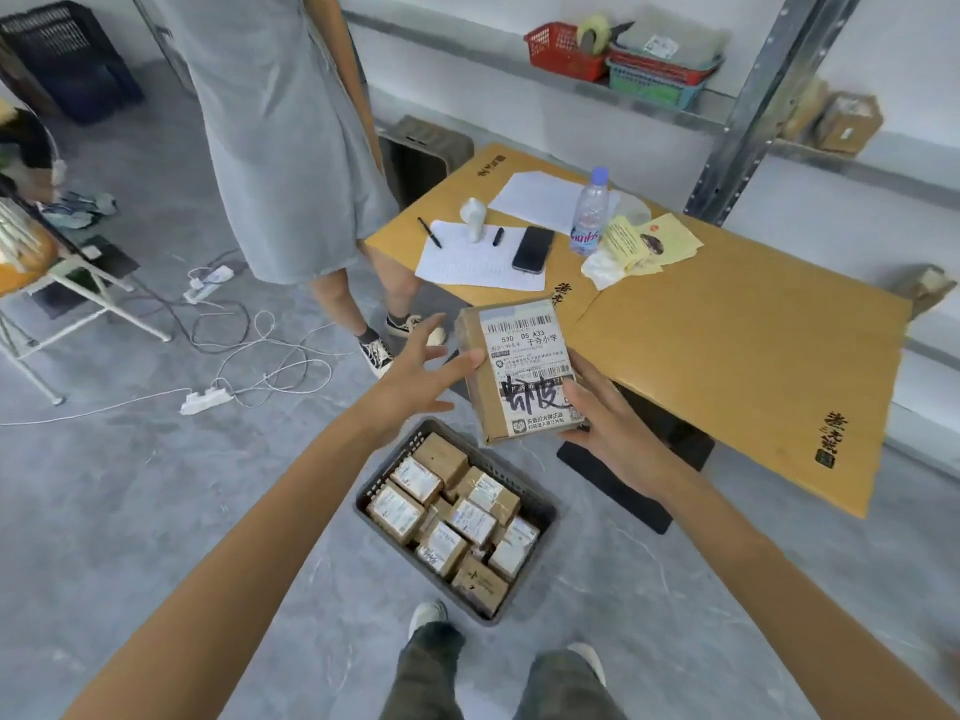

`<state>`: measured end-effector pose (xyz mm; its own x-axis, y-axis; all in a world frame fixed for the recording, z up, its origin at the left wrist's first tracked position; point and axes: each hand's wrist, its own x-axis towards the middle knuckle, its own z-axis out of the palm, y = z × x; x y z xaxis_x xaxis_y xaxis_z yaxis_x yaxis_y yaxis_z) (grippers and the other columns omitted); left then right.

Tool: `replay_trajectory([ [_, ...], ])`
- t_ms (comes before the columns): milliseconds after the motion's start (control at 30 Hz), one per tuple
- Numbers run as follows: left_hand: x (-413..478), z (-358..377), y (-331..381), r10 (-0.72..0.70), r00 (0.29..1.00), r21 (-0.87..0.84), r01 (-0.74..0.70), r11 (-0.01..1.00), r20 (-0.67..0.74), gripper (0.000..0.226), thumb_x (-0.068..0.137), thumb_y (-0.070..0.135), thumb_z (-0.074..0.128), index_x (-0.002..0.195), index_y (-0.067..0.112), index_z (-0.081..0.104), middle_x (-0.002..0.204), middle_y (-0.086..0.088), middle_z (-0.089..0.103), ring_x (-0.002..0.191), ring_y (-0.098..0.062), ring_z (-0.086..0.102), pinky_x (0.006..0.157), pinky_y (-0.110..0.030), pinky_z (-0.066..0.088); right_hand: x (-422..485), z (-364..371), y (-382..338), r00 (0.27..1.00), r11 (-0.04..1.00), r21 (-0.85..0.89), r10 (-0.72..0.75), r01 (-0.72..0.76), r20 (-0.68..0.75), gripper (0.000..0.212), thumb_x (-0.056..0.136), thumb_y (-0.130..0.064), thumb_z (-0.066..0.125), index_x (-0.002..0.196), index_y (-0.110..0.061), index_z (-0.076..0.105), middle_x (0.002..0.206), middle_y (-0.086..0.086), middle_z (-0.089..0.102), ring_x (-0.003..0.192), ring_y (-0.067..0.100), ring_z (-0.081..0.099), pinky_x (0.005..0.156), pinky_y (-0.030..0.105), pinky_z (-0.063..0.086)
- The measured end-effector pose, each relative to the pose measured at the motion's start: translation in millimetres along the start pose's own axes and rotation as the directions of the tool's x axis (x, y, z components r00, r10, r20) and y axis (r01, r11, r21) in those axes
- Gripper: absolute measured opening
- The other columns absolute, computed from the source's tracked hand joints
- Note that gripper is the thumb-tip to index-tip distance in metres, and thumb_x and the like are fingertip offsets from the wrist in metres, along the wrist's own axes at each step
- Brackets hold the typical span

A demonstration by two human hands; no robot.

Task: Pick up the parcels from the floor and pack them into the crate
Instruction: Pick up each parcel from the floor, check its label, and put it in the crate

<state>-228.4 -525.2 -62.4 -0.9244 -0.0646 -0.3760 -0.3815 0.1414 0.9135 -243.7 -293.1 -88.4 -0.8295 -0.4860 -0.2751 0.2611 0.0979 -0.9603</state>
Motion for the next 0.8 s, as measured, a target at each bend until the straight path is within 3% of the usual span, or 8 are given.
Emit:
replay_trajectory([
  [167,34,-22,-5,-0.031,0.996,-0.145,0.043,0.989,0.082,0.046,0.088,0.021,0.064,0.128,0.021,0.042,0.114,-0.005,0.063,0.101,-0.020,0.066,0.077,-0.040,0.059,31,25,9,0.994,0.998,0.018,0.055,-0.054,-0.093,0.039,0.098,-0.028,0.041,0.132,-0.046,0.034,0.115,-0.012,0.064,0.101,0.001,0.063,0.085,0.026,0.051],
  [267,58,-22,-15,-0.096,0.993,-0.188,0.107,0.976,0.066,0.044,0.084,0.019,0.069,0.120,0.023,0.044,0.118,-0.009,0.060,0.103,-0.023,0.065,0.074,-0.041,0.059,48,24,16,0.986,0.997,-0.010,0.070,-0.073,-0.152,0.038,0.098,-0.026,0.044,0.132,-0.042,0.036,0.118,-0.014,0.063,0.107,0.000,0.061,0.090,0.025,0.051],
  [433,103,-10,-45,-0.185,0.982,-0.189,0.175,0.966,-0.037,0.044,0.080,0.020,0.073,0.111,0.025,0.043,0.119,-0.007,0.055,0.099,-0.027,0.066,0.074,-0.039,0.060,87,16,40,0.976,0.955,-0.287,0.013,-0.077,-0.218,0.052,0.091,-0.037,0.060,0.138,-0.032,0.039,0.129,-0.009,0.057,0.117,0.007,0.056,0.093,0.026,0.049],
  [533,124,-5,-67,-0.227,0.972,-0.186,0.214,0.959,-0.054,0.049,0.081,0.017,0.072,0.118,0.020,0.041,0.119,-0.008,0.054,0.097,-0.024,0.065,0.078,-0.043,0.058,111,18,60,0.973,0.907,-0.408,0.008,-0.104,-0.230,0.051,0.086,-0.037,0.065,0.130,-0.040,0.039,0.118,-0.022,0.052,0.117,0.007,0.051,0.097,0.030,0.043],
  [600,134,-7,-80,-0.233,0.971,-0.179,0.220,0.959,-0.058,0.054,0.081,0.015,0.072,0.123,0.016,0.039,0.116,-0.007,0.053,0.095,-0.018,0.065,0.072,-0.038,0.060,124,23,73,0.971,0.877,-0.463,0.018,-0.130,-0.238,0.050,0.082,-0.042,0.068,0.124,-0.042,0.040,0.112,-0.028,0.049,0.112,0.004,0.051,0.094,0.030,0.045],
  [633,136,-9,-85,-0.230,0.972,-0.182,0.217,0.959,-0.054,0.055,0.081,0.014,0.072,0.124,0.015,0.038,0.112,-0.005,0.054,0.089,-0.014,0.065,0.068,-0.033,0.060,129,27,80,0.968,0.865,-0.478,0.034,-0.153,-0.247,0.056,0.078,-0.050,0.069,0.125,-0.040,0.039,0.114,-0.024,0.051,0.112,0.003,0.052,0.094,0.032,0.047],
  [700,139,-15,-93,-0.211,0.977,-0.182,0.201,0.963,-0.036,0.053,0.082,0.011,0.071,0.123,0.014,0.037,0.100,0.001,0.054,0.077,-0.005,0.064,0.064,-0.029,0.060,136,39,93,0.952,0.828,-0.513,0.076,-0.226,-0.296,0.091,0.066,-0.071,0.067,0.140,-0.033,0.029,0.125,-0.010,0.050,0.117,0.008,0.050,0.094,0.037,0.049],
  [800,142,-28,-106,-0.193,0.981,-0.159,0.195,0.968,0.032,0.055,0.078,0.011,0.075,0.119,0.016,0.037,0.102,0.000,0.054,0.088,-0.009,0.064,0.067,-0.032,0.060,139,63,100,0.921,0.731,-0.597,0.114,-0.332,-0.374,0.121,0.062,-0.069,0.071,0.151,-0.023,0.002,0.139,0.001,0.034,0.128,0.018,0.035,0.099,0.037,0.043],
])
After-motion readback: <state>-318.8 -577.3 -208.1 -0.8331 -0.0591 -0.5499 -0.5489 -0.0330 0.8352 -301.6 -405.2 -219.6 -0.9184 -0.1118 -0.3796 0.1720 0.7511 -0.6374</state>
